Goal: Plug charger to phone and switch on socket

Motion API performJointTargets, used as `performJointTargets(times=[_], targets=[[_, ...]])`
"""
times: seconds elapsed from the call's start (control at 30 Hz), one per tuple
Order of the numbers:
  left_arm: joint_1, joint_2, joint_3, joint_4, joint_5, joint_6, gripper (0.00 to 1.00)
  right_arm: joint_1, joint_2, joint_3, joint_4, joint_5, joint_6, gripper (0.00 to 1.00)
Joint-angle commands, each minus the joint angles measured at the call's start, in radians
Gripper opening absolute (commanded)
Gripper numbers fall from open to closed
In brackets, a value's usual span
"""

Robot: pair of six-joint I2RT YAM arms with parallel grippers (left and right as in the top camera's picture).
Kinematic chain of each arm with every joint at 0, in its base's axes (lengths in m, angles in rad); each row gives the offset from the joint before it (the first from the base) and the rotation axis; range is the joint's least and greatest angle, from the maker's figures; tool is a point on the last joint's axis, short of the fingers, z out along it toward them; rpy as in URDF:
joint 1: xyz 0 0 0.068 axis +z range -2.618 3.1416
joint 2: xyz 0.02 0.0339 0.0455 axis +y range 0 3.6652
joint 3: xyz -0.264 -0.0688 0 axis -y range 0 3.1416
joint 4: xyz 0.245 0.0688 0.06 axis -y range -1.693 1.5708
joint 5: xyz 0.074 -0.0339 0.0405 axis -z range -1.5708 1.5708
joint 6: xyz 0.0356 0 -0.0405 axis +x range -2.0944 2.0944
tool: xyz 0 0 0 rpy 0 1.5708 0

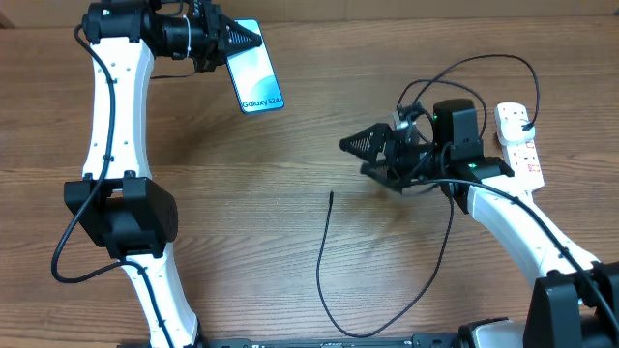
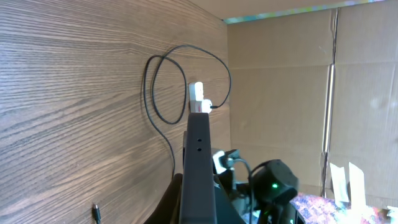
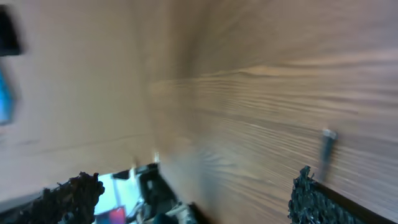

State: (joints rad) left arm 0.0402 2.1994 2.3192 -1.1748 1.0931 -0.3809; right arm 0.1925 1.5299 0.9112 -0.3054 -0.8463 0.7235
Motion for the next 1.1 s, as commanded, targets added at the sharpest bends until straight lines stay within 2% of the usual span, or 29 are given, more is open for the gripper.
performJointTargets(times=[0.0,0.17,0.47,0.67,0.87,1.07], targets=[[0.007,-0.011,0.011,0.005,0.053,0.023,0.04,0.005,-0.007,0.013,-0.106,0.183,-0.087,1.00],[0.007,-0.011,0.011,0.005,0.052,0.023,0.04,0.005,-0.007,0.013,-0.258,0.306,-0.130,1.00],[0.007,-0.011,0.011,0.004,0.039,0.038,0.04,0.011,-0.007,0.049,-0.376,0.440,-0.169,1.00],[0.005,-0.011,0.010,0.004,0.026,0.037,0.04,0.121,-0.007,0.153,-0.507,0.676,-0.174,1.00],[0.005,-0.011,0.010,-0.001,0.017,0.038,0.04,0.179,-0.007,0.171,-0.515,0.740,-0.145,1.00],[-0.002,-0.011,0.011,-0.034,-0.045,0.038,0.04,0.190,-0.007,0.171,-0.450,0.678,-0.145,1.00]])
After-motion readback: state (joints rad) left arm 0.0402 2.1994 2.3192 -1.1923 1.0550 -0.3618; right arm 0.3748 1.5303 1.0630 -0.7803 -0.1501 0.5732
